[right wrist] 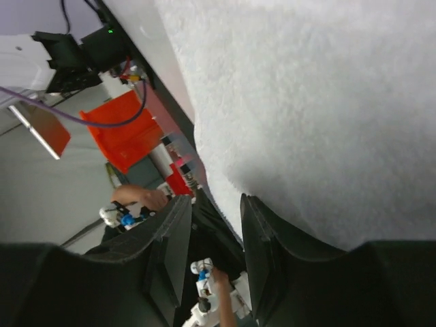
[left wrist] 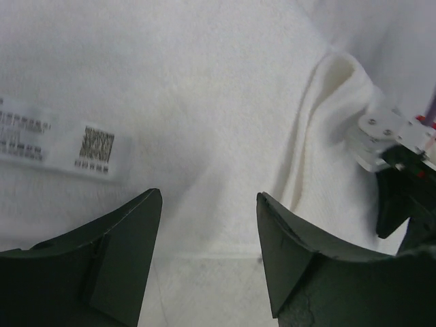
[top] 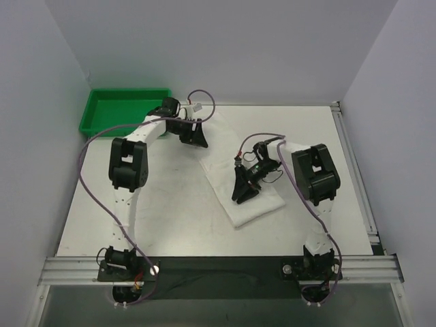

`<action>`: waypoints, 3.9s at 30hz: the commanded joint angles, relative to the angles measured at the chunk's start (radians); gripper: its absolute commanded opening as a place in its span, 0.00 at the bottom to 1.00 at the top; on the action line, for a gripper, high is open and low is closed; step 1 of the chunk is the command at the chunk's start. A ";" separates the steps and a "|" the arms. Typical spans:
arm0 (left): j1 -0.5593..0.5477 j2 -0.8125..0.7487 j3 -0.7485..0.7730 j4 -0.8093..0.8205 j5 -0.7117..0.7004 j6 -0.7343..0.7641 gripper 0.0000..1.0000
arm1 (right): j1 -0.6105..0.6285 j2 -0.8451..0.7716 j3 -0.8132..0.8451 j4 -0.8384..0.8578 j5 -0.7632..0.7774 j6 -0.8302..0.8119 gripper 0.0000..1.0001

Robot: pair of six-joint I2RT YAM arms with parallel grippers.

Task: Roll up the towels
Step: Fold the towel

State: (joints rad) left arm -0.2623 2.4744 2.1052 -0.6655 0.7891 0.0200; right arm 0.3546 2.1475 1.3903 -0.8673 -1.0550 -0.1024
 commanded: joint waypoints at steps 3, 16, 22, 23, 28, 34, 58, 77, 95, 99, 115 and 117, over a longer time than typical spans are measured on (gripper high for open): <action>0.069 -0.428 -0.374 0.278 0.116 -0.080 0.68 | -0.049 -0.254 -0.224 0.601 -0.186 0.527 0.36; -0.052 -0.697 -0.758 0.182 -0.062 -0.006 0.62 | -0.338 -0.259 -0.100 0.049 0.297 0.054 0.40; -0.057 -0.626 -0.728 0.190 -0.047 -0.014 0.63 | -0.341 -0.180 -0.180 0.008 0.267 0.014 0.41; -0.057 -0.624 -0.723 0.185 -0.030 -0.014 0.63 | -0.341 -0.141 -0.183 -0.010 0.239 0.000 0.40; -0.055 -0.657 -0.749 0.185 0.006 -0.014 0.64 | -0.318 -0.090 -0.230 -0.049 0.083 -0.013 0.32; -0.057 -0.722 -0.784 0.152 0.016 0.058 0.64 | -0.233 -0.138 -0.283 -0.059 -0.054 -0.016 0.40; -0.908 -0.818 -1.011 0.144 -0.781 0.333 0.67 | -0.132 -0.109 0.164 0.174 0.147 0.176 0.39; -0.913 -0.817 -0.984 -0.055 -0.432 0.380 0.00 | -0.126 -0.103 -0.005 0.209 0.210 0.165 0.26; -0.367 -0.577 -0.481 -0.480 0.114 0.606 0.00 | -0.307 -0.189 0.325 0.001 0.098 0.032 0.50; -0.289 -0.438 -0.360 -0.543 0.110 0.655 0.00 | -0.307 -0.199 0.337 -0.009 0.087 0.023 0.51; -0.203 -0.129 -0.102 -0.556 0.030 0.701 0.15 | -0.183 -0.173 0.170 0.085 -0.031 0.095 0.36; -0.198 -0.123 -0.102 -0.557 0.022 0.704 0.18 | -0.166 -0.143 0.151 0.116 0.016 0.139 0.34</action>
State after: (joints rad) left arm -0.4786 2.3432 1.9568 -1.2125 0.8299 0.6827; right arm 0.1661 1.9701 1.5635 -0.7803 -1.0538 -0.0212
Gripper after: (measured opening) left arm 0.184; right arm 0.348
